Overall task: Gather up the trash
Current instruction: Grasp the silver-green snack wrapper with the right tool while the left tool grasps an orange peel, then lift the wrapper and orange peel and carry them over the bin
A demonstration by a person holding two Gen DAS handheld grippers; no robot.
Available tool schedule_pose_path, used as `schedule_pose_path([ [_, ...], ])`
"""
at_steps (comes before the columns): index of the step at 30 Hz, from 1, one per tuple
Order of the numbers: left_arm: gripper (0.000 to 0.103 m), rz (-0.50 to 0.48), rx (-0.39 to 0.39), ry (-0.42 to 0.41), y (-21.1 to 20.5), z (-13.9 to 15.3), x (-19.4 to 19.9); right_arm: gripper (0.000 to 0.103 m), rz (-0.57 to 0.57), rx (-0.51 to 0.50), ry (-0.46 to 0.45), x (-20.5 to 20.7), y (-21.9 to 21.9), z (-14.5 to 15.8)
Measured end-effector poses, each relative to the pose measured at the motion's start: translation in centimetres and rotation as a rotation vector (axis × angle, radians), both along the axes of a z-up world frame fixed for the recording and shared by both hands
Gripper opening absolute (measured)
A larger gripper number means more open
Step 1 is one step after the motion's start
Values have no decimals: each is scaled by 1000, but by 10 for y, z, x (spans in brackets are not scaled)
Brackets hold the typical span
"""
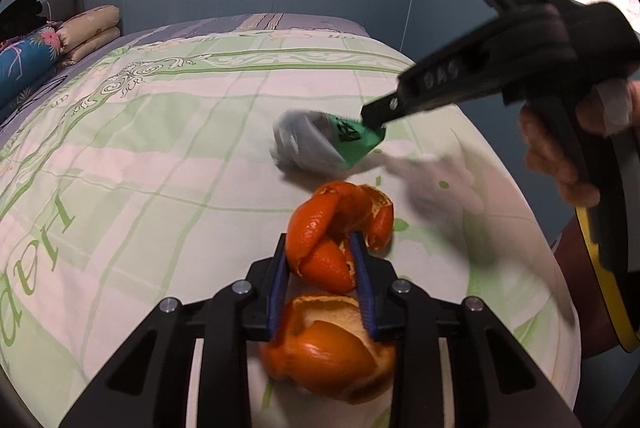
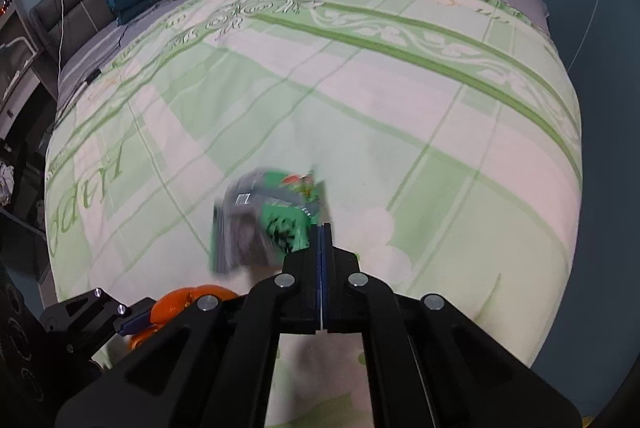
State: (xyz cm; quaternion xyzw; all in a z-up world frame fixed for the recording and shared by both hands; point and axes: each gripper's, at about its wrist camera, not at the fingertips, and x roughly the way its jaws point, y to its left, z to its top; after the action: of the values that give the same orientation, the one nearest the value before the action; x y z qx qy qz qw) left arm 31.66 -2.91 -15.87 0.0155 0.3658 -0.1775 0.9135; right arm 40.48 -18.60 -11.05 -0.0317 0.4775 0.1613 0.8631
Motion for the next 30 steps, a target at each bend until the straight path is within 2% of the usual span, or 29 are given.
schedule_pose_path([
  [6, 27, -4, -14, -4, 8, 11, -13, 0, -22, 31, -68, -14, -11, 31],
  [13, 27, 0, -47, -12, 22, 29, -29, 0, -21, 62, -107, -34, -18, 56],
  [20, 27, 5, -86, -57, 36, 55, -52, 0, -15, 84, -154, -59, -21, 81],
  [30, 27, 11, -94, -104, 47, 78, -83, 0, -7, 112, -229, -103, -31, 116],
])
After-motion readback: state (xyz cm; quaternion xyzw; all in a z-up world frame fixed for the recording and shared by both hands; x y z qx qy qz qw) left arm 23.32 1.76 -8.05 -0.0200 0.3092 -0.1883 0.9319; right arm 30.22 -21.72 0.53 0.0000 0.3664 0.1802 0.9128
